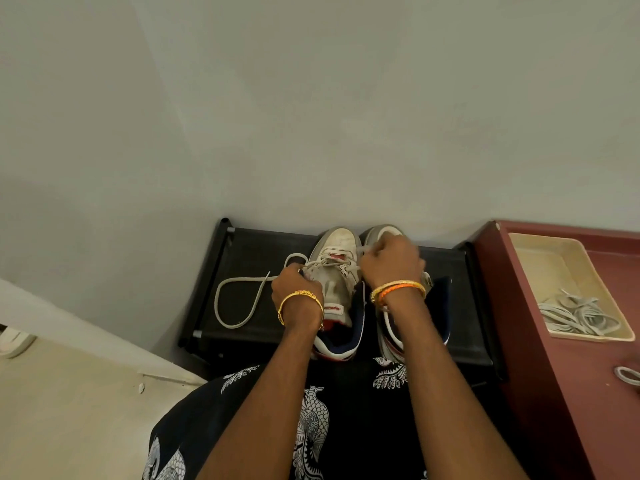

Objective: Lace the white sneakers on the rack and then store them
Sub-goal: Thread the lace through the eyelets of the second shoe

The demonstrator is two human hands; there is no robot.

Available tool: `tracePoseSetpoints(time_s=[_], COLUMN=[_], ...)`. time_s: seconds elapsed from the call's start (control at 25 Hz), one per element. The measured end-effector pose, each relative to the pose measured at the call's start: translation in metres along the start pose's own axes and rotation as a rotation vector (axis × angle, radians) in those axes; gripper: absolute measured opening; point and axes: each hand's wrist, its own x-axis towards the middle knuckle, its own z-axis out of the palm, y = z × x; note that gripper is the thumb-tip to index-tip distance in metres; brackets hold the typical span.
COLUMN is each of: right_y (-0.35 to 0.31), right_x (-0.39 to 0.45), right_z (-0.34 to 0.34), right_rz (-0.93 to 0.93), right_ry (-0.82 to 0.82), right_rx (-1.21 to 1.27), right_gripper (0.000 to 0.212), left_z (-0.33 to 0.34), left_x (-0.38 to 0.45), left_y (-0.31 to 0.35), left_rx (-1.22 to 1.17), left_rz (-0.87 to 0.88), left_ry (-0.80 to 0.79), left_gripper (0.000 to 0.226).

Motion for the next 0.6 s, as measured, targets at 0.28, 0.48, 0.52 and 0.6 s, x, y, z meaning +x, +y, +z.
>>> tracePoseSetpoints(time_s=[0.28, 0.48, 0.52, 0.6], right_y=[0.020, -0.004, -0.007, -0.007], right_x=[0.002, -0.001, -0.002, -0.001], right_z=[-0.008, 0.017, 0.026, 0.039], right_rz=[0.102, -0.097, -0.112, -0.056], right_ry=[0.171, -0.033, -0.115, -0.257], right_rx=[0.111, 0.073, 0.057, 0.021], right_gripper=[0.029, 0.026, 0.022, 0.020], left_z=[0.000, -0.008, -0.009, -0.009], left_x=[0.000, 0.008, 0.011, 0.018], left_y=[0.001, 0.004, 0.005, 0.008], left_rx=[0.024, 0.108, 0.138, 0.197], left_rz=[0.025, 0.065, 0.076, 0.098], left_ry=[-0.043, -0.185, -0.236, -0.341], left_gripper=[0.023, 0.027, 0.028, 0.031])
